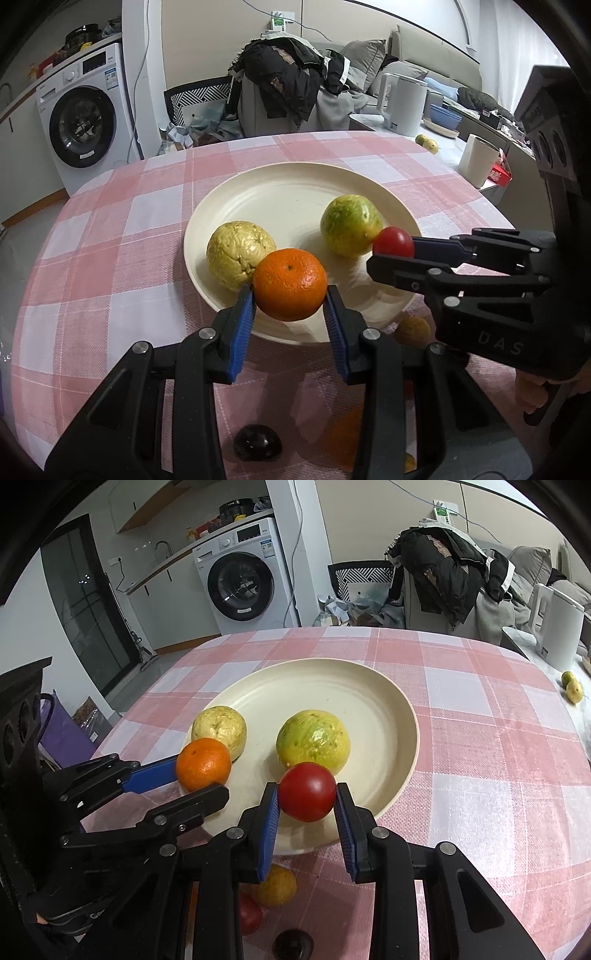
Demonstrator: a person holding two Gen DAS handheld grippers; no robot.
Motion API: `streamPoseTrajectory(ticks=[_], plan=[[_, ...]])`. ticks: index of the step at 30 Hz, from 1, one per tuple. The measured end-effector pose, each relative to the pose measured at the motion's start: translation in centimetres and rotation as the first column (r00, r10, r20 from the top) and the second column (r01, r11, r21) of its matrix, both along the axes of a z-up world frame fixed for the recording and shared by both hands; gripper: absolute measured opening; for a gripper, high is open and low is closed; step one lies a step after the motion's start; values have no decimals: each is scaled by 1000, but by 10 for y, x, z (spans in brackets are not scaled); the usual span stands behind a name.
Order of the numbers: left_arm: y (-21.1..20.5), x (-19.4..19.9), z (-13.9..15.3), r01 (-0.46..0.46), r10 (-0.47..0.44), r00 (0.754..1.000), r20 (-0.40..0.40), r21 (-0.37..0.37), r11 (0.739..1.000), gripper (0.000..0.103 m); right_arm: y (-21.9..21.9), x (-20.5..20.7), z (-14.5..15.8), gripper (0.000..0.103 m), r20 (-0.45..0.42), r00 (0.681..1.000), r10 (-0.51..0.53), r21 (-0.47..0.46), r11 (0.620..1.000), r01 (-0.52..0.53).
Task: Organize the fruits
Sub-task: 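Carry the orange and tomato onto the plate and open both tools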
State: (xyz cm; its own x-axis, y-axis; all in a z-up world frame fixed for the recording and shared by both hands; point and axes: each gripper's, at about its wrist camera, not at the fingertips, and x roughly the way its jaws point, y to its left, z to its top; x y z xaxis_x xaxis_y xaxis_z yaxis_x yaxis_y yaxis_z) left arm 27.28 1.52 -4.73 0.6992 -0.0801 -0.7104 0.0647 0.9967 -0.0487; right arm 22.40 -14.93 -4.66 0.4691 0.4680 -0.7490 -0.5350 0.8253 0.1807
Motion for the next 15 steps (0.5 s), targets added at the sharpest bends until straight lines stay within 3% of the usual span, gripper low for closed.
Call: streamPoseTrajectory(ticks=[10, 13, 15], plan=[[7, -3, 2, -19, 19, 1000, 4, -16, 1000, 35, 5, -5, -1, 31, 29, 1000, 5, -49, 999, -3], [10, -7, 4, -23, 23, 1000, 10, -29, 999, 35, 3, -8, 2, 36, 46, 999, 0, -47, 999, 2], [13, -10, 6, -28, 29, 999, 20, -34, 999, 35, -1, -11, 5, 45, 55, 998, -7, -40, 999, 9]])
